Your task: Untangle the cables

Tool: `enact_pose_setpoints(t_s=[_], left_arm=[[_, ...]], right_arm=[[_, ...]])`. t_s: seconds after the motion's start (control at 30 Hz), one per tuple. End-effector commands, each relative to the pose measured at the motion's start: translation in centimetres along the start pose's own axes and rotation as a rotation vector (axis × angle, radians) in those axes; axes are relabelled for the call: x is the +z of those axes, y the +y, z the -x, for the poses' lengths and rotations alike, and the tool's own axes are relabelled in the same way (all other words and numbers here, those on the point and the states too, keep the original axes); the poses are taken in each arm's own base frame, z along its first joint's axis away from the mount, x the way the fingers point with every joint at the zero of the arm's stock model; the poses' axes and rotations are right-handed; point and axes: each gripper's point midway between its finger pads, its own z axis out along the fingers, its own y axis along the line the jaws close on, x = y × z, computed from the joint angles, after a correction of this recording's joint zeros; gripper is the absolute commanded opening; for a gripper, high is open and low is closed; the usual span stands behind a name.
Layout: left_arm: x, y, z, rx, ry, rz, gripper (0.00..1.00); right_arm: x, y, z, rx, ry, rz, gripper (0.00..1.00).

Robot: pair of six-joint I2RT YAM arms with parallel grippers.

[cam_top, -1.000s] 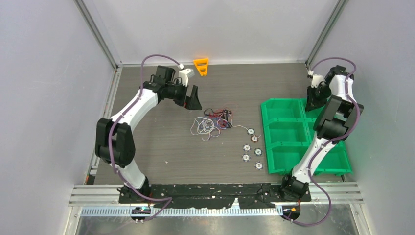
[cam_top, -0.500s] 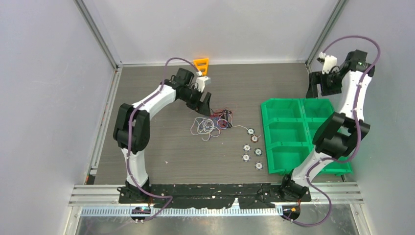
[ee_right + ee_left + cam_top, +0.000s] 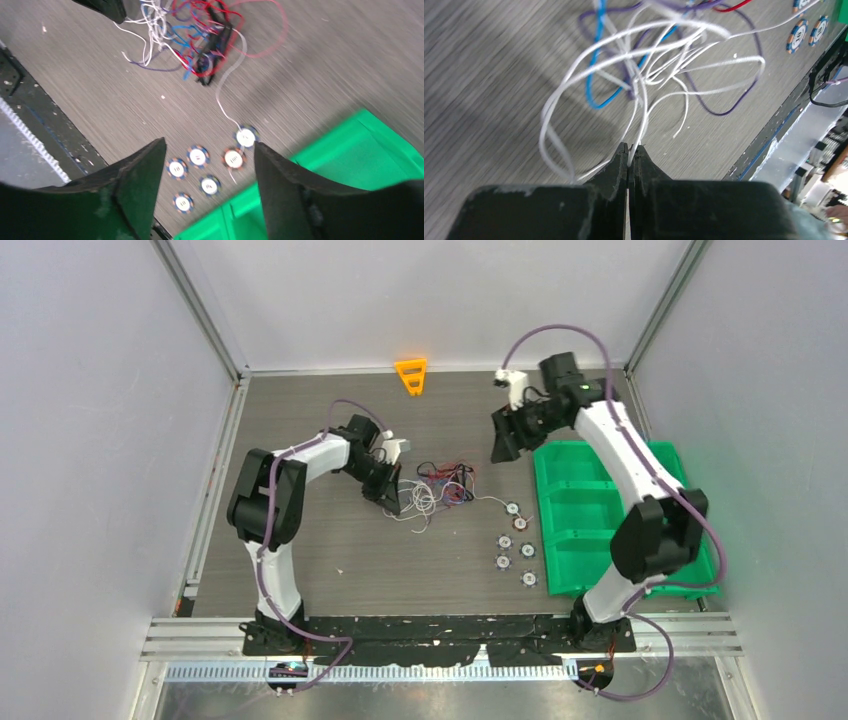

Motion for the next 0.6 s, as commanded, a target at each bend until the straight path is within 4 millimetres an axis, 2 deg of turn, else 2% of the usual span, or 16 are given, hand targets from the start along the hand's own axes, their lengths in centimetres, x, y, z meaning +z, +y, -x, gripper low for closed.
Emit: enact_pose_setpoints(t_s=[0.0, 0.07, 0.1, 0.17, 0.23, 0.3, 0.33, 0.43, 0.57], left_arm=[[-3.1, -1.6, 1.1, 0.007, -0.104, -0.036, 0.00], [-3.4, -1.8, 0.9, 0.016, -0.111, -0.037, 0.00], [-3.5, -2.0, 0.9, 0.019, -0.114, -0.037, 0.00], [-3.8, -2.1, 1.0, 0.026, -0.123, -0.032, 0.00], [-4.6, -2.3, 1.4, 0.030, -0.148, -0.029, 0.00], [-6.3, -2.5, 2.3, 0.029, -0.207, -0.029, 0.00], [-7.5, -2.6, 2.7, 0.031, -0.242, -0.026, 0.00], [-13.0, -3.6, 4.2, 0.076, -0.386, 0.010, 0.00], [-22.5, -7.1, 6.4, 0.220, -0.602, 0.087, 0.00]], right_arm=[[6.9, 2.3, 3.0, 0.060, -0.036, 0.098, 0.64], [9.5, 3.5, 3.3, 0.070, -0.017, 0.100, 0.64], [10.4, 3.4, 3.8, 0.058, -0.035, 0.084, 0.65], [12.6, 3.2, 3.6, 0.066, -0.033, 0.048, 0.69], [14.9, 1.9, 2.2, 0.091, 0.014, -0.008, 0.70], [16.3, 0.6, 1.0, 0.100, 0.047, -0.056, 0.65], [16.7, 0.3, 0.3, 0.095, 0.064, -0.067, 0.60], [17.8, -0.8, -2.0, 0.092, 0.120, -0.098, 0.42], [18.4, -1.2, -3.6, 0.069, 0.153, -0.104, 0.22]])
